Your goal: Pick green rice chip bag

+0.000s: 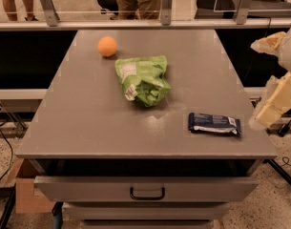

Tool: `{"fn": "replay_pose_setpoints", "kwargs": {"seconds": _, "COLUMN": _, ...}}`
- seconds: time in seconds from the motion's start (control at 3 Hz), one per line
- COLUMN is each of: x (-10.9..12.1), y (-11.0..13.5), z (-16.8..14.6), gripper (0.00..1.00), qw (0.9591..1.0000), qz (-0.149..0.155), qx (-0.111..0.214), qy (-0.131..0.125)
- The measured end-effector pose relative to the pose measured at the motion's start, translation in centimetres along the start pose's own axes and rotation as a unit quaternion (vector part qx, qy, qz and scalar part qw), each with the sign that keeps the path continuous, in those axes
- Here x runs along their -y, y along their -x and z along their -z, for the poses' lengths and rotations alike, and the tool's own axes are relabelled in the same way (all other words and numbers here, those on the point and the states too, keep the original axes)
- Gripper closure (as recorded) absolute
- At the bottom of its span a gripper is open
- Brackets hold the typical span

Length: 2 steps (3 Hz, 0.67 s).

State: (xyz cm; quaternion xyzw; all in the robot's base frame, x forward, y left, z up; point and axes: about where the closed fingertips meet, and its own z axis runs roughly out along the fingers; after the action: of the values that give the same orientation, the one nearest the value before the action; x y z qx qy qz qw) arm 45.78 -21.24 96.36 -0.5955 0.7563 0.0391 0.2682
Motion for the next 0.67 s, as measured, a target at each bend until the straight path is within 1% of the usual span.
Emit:
{"fn": "replay_pose_setpoints", "kwargs": {"seconds": 0.33, "x": 1.0, "y": 0.7, "z": -1.5, "gripper": 0.0, "qw": 0.9942, "qz": 0.002, "qx": 0.107, "qy": -0.001}}
{"fn": "replay_pose_setpoints", "kwargs": {"seconds": 0.67, "x": 1.8, "y": 4.6, "z": -2.5, "gripper": 0.0, "qw": 0.9709, "qz": 0.01, "qx": 0.239, "qy": 0.011}}
